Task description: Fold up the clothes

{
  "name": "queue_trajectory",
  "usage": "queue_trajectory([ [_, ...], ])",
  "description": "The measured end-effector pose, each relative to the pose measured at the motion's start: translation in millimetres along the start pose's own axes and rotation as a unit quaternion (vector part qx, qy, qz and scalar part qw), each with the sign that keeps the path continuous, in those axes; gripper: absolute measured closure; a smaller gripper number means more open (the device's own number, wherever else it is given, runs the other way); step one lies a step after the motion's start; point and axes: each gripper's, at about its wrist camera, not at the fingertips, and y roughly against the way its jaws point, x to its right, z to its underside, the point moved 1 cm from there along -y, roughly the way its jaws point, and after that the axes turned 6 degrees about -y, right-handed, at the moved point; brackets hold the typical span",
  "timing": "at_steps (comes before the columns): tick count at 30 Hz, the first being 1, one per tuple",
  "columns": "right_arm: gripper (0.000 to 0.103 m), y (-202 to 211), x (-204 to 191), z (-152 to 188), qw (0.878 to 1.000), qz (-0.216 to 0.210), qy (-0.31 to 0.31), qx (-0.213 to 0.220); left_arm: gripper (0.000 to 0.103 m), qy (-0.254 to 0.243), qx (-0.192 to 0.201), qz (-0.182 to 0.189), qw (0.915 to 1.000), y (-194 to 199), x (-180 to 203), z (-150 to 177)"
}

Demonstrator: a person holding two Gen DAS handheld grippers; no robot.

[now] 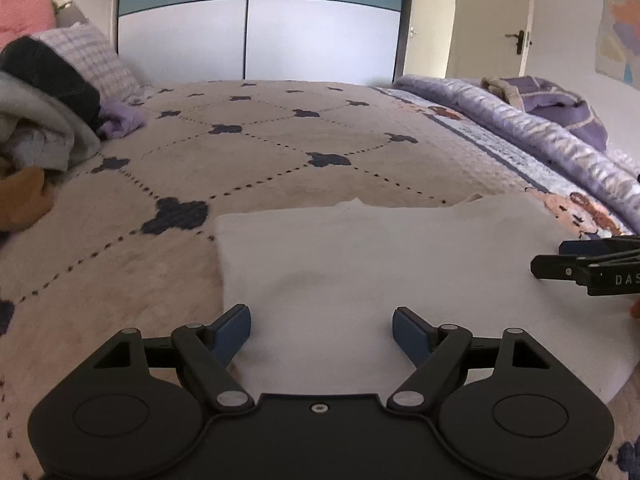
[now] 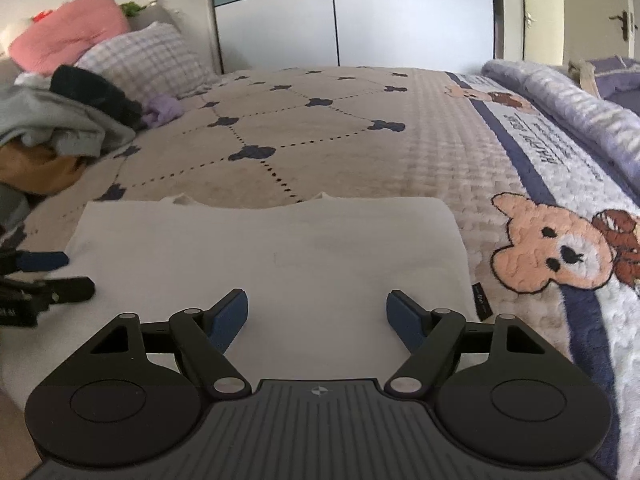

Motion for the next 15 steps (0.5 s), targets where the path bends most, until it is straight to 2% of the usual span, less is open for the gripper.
queue_trajectory([
  [2,0.021,4,0,2,1.0,0.003,0.006,0.001,0.026,-0.001,-0.002,-0.004,1.0,4,-4,1],
  [4,0.021,8,2,1,1.0,0.011,0.005,0.006,0.021,0.004,-0.01,-0.018,0.9998,6,-8,2],
  [8,0.02,12,8,-10,1.0,0.022,-0.009,0.017,0.022,0.06,-0.013,-0.01,0.9981,10,-26,1],
  [15,0.02,13,-11,-13,1.0,0.008,0.0,0.03,0.023,0.081,0.023,-0.008,0.9964,21,-25,-15],
])
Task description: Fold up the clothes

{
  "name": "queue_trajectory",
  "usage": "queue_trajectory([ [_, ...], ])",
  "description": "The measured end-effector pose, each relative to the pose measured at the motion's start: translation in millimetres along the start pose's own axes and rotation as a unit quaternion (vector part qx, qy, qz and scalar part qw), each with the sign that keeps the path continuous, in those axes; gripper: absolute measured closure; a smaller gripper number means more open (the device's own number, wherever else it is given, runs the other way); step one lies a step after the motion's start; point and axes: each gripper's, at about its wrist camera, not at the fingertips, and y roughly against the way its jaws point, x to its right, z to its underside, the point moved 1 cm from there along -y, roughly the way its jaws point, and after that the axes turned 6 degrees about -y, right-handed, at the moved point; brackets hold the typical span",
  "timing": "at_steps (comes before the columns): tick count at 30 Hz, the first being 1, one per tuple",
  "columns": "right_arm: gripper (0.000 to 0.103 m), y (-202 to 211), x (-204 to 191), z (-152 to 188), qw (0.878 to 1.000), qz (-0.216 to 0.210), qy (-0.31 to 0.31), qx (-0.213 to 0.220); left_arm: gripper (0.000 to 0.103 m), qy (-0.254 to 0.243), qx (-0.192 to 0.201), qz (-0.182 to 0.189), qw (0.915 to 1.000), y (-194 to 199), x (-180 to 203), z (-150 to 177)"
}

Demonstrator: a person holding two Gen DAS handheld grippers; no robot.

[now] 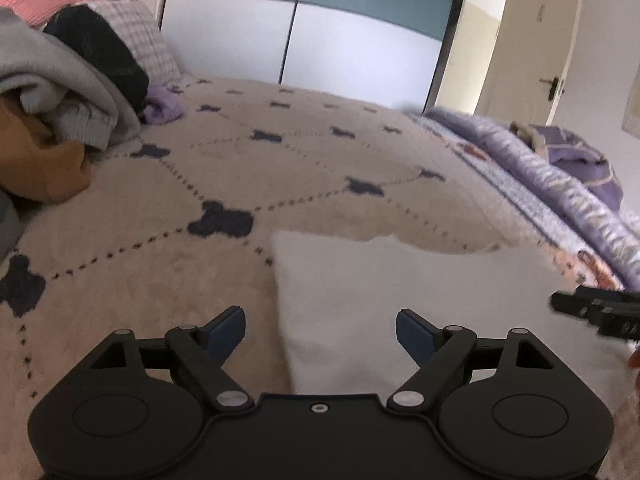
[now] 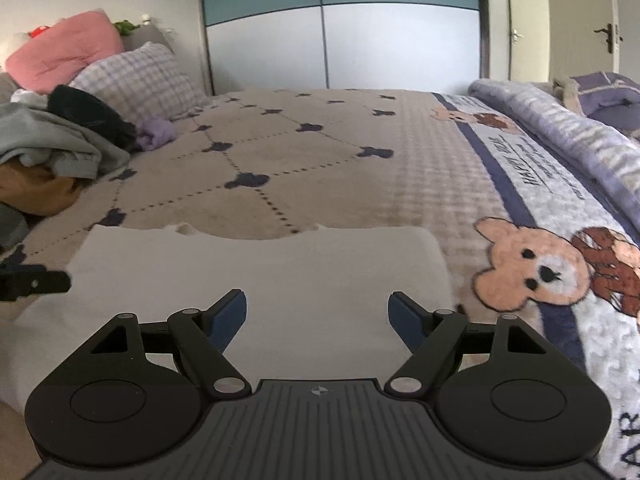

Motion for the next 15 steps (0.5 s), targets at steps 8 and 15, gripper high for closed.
queue_trajectory([
  [8,0.019,-9,-28,8,0.999,-0.019,0.029,-0.015,0.022,-0.052,-0.001,0.011,0.9986,-6,27,6],
  [15,0.019,-13,-24,17,0.999,-0.007,0.042,-0.032,0.02,-0.103,-0.024,0.01,0.9943,-16,41,24],
])
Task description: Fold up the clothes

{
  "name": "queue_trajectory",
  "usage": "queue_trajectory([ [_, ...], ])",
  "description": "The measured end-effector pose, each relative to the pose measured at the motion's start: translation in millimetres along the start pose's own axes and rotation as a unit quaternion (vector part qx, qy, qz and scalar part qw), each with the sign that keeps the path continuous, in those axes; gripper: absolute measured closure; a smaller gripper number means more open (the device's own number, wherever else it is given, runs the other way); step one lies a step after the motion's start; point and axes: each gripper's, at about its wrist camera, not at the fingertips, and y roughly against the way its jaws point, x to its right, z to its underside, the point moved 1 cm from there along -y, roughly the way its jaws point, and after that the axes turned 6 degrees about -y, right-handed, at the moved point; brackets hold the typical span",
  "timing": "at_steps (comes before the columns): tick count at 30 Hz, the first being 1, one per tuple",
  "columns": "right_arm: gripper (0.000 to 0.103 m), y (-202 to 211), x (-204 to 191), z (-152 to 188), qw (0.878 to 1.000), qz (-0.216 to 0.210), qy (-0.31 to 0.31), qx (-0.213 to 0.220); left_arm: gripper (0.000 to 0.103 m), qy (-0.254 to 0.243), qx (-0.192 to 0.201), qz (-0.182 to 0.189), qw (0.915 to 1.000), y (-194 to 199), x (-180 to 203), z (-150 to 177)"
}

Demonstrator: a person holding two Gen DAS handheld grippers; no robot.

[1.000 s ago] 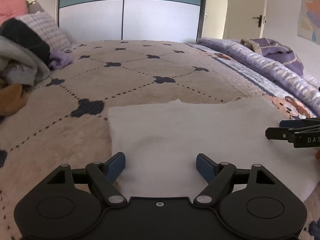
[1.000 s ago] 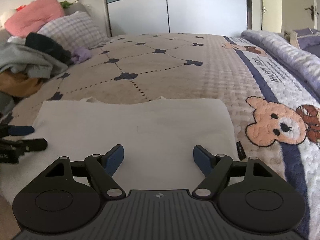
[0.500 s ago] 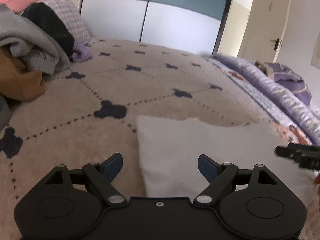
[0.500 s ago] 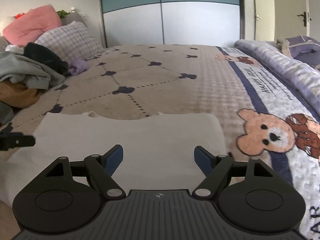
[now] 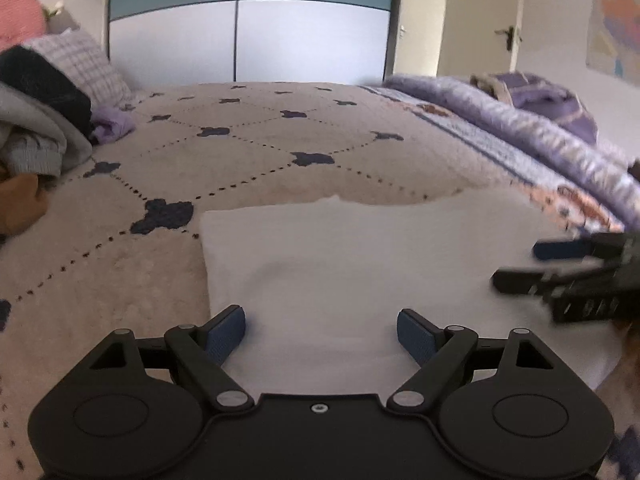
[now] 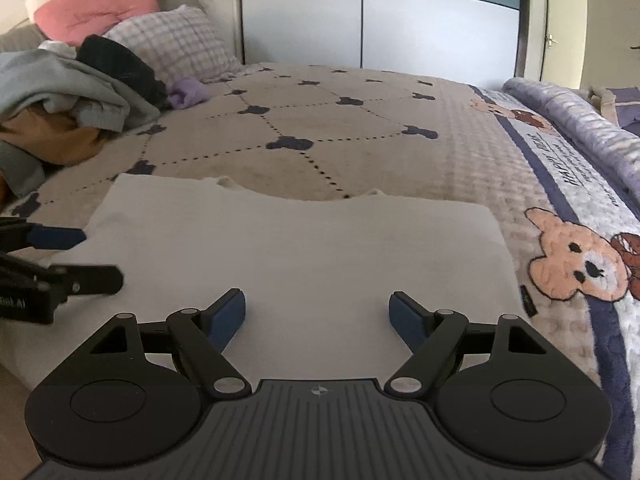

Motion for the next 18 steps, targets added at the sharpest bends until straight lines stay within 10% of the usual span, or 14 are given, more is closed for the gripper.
queue_trajectory([
  [18,0.019,30,65,7,0.999,0.038,-0.033,0.003,0.019,0.085,-0.029,0.029,0.9956,23,-57,15],
])
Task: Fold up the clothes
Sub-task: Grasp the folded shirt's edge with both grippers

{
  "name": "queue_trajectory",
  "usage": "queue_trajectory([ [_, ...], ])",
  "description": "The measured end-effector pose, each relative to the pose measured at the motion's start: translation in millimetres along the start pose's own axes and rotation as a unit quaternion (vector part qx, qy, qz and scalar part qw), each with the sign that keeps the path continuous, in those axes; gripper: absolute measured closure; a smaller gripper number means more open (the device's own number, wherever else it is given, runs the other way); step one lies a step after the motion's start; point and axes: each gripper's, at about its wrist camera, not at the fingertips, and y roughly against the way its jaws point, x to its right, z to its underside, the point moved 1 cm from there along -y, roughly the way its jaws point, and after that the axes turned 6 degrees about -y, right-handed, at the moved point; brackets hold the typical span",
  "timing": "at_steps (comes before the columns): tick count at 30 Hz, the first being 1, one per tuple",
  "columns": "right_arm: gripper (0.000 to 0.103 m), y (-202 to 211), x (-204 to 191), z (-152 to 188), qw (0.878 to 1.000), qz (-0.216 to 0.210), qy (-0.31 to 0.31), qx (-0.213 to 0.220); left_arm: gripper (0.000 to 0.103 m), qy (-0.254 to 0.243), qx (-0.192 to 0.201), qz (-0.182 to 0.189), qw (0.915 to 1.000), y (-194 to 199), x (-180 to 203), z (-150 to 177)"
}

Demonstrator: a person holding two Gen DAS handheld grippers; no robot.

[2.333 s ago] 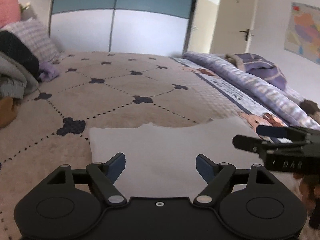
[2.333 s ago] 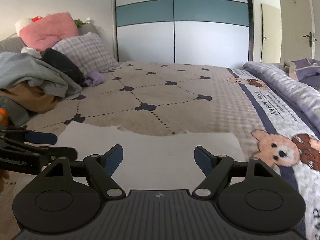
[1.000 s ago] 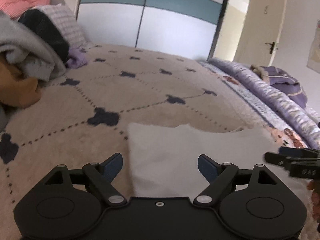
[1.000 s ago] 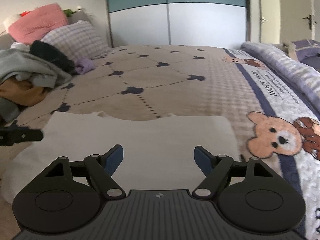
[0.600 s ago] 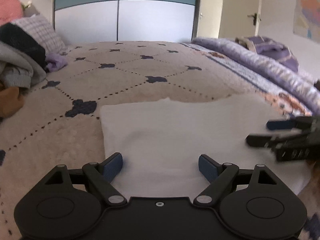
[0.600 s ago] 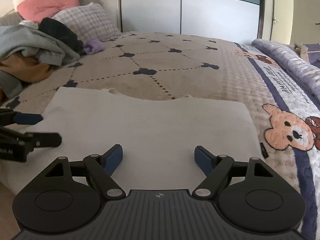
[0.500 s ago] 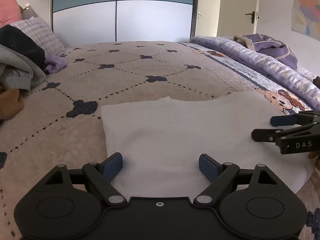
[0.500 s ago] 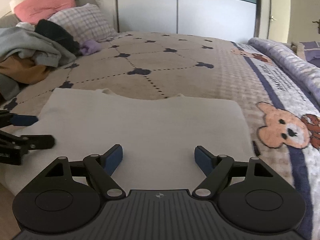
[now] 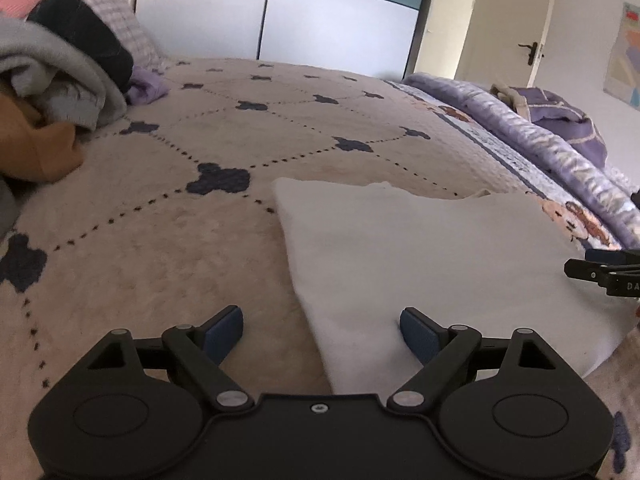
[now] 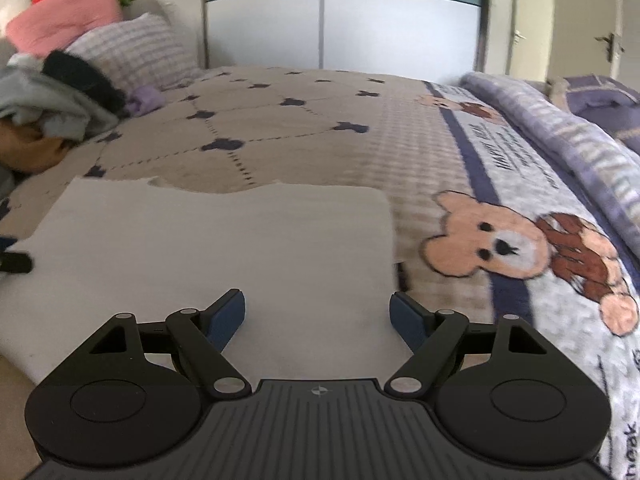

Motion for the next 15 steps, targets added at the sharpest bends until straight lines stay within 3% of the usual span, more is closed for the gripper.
queue_trajectory([
  [6,0.02,-4,23,-5,0.996,-0.041,-0.066,-0.032,0.024,0.061,-0.009,0.04,0.9973,2,-15,-1],
  [8,0.023,-8,30,-3,0.993,-0.064,-0.09,-0.049,0.032,0.083,-0.009,0.056,0.9949,1,-20,0],
  [11,0.026,-15,36,1,0.987,-0.086,-0.121,-0.061,0.04,0.115,-0.01,0.081,0.99,-1,-26,2],
  [15,0.03,-19,42,2,0.983,-0.094,-0.145,-0.06,0.042,0.158,-0.011,0.114,0.9807,-3,-34,4],
])
